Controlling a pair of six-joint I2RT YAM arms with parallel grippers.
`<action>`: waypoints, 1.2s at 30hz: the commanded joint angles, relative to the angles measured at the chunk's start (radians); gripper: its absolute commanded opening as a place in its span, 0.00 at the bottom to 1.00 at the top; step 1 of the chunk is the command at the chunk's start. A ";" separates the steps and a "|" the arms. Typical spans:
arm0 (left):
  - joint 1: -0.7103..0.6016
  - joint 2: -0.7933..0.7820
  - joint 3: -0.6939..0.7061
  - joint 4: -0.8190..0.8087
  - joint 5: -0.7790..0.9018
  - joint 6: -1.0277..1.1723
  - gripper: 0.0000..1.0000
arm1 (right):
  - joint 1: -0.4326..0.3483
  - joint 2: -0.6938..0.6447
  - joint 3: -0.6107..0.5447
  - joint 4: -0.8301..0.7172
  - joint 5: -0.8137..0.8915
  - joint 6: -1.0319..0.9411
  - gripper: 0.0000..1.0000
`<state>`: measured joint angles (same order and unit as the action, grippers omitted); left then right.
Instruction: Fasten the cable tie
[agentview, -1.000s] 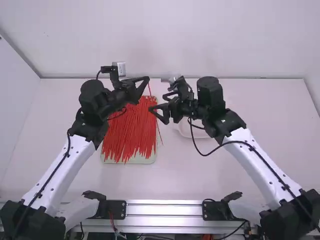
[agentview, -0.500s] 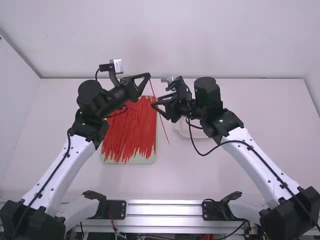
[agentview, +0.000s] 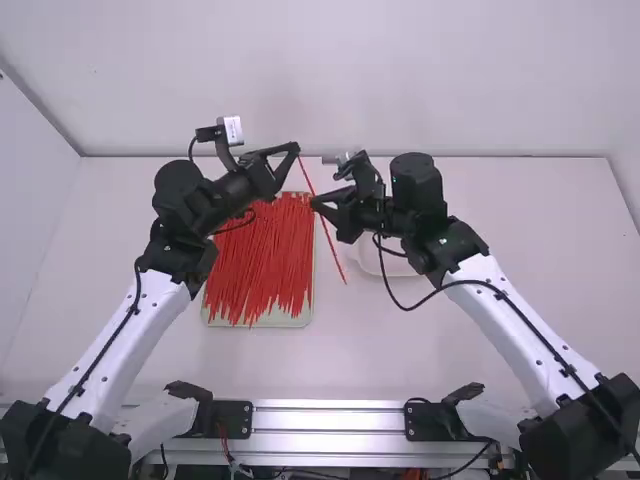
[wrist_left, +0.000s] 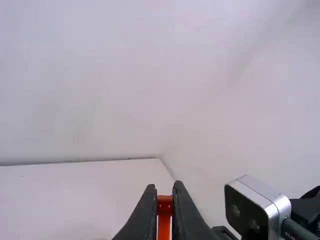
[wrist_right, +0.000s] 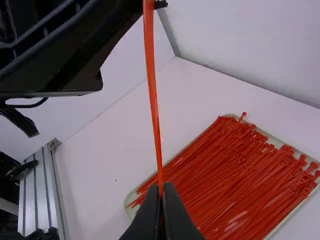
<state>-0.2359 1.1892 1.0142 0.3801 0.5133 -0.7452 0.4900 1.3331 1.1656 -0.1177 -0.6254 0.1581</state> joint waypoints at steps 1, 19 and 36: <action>-0.006 0.001 -0.004 0.007 -0.016 0.006 0.12 | -0.018 0.002 0.013 0.011 -0.002 -0.001 0.00; 0.138 0.054 0.156 -0.008 0.310 0.426 0.91 | -0.354 0.000 0.013 0.130 -0.450 -0.168 0.00; 0.101 0.389 0.506 0.064 0.864 0.421 0.99 | -0.377 0.002 0.011 0.210 -0.511 -0.279 0.00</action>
<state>-0.1192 1.5776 1.4780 0.4351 1.2854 -0.3382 0.1051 1.3331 1.1656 0.0811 -1.1225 -0.0944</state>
